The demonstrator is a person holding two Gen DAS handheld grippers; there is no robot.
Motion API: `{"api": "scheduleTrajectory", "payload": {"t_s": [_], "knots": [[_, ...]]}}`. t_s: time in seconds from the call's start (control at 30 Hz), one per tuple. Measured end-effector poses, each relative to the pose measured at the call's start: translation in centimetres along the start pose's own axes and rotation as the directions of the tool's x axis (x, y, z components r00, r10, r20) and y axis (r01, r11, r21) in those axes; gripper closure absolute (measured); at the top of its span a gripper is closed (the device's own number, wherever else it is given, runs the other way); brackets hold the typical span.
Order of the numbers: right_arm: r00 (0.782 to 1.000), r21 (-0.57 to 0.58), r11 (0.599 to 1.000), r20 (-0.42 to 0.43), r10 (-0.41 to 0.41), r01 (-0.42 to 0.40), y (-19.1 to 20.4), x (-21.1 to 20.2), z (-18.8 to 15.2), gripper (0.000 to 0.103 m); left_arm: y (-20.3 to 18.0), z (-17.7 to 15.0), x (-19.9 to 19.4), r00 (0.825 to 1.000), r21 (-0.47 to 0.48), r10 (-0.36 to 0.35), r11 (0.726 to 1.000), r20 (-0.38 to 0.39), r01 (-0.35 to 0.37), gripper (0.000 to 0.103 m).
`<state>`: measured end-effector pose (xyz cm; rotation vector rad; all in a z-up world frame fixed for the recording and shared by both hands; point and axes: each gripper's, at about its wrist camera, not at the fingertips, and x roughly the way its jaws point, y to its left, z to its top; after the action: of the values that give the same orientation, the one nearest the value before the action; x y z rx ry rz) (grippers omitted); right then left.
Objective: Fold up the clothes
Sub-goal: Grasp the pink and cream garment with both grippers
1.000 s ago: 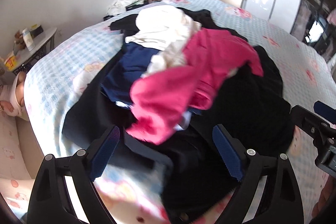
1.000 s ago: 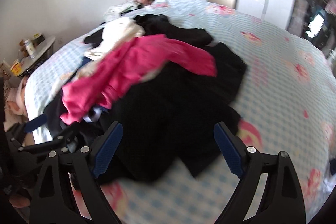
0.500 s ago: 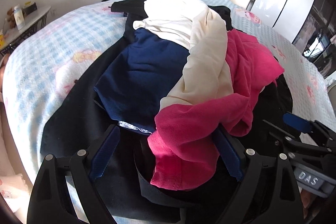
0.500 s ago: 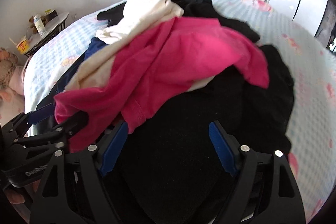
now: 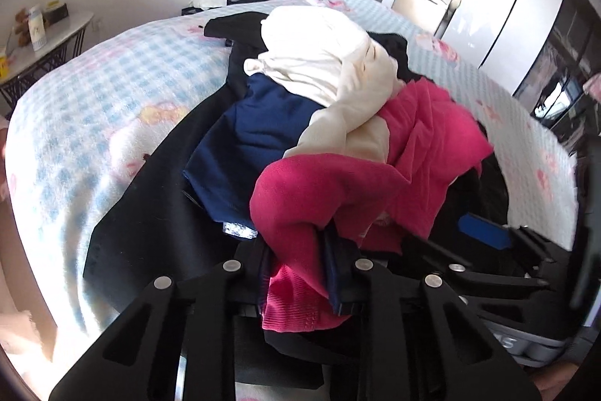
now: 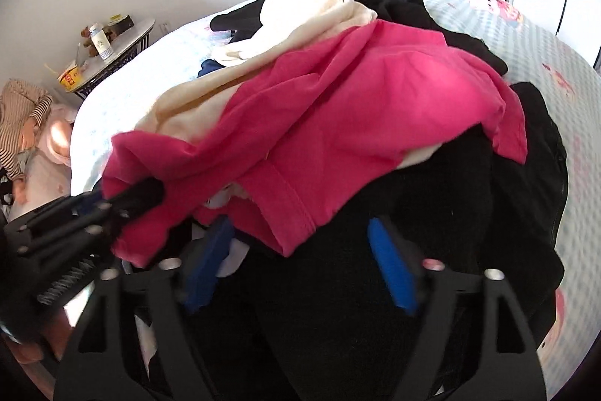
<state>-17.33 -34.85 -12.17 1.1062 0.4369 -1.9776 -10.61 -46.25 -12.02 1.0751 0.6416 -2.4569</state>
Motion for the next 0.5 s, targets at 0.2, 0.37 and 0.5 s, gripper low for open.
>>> {"api": "scheduleTrajectory", "payload": {"t_s": [0.2,0.37,0.5], "knots": [[0.998,0.133,0.990,-0.029,-0.049,0.052,-2.9,2.3,0.7,0.091,-1.7,-0.6,0.3,0.998,0.042,-0.041,0.998,-0.048,0.044,0.079],[0.986,0.148,0.981,0.089,-0.143,0.129,-4.9,-2.6,-0.9,0.097,-5.0,-2.0,-1.7,0.992,0.094,-0.119,0.988,-0.051,0.124,0.081],[0.970,0.199,0.968,0.161,-0.184,0.151,-7.8,-7.9,-3.1,0.098,-8.9,-3.2,-3.8,0.975,0.092,-0.205,0.973,-0.079,0.212,0.082]]}}
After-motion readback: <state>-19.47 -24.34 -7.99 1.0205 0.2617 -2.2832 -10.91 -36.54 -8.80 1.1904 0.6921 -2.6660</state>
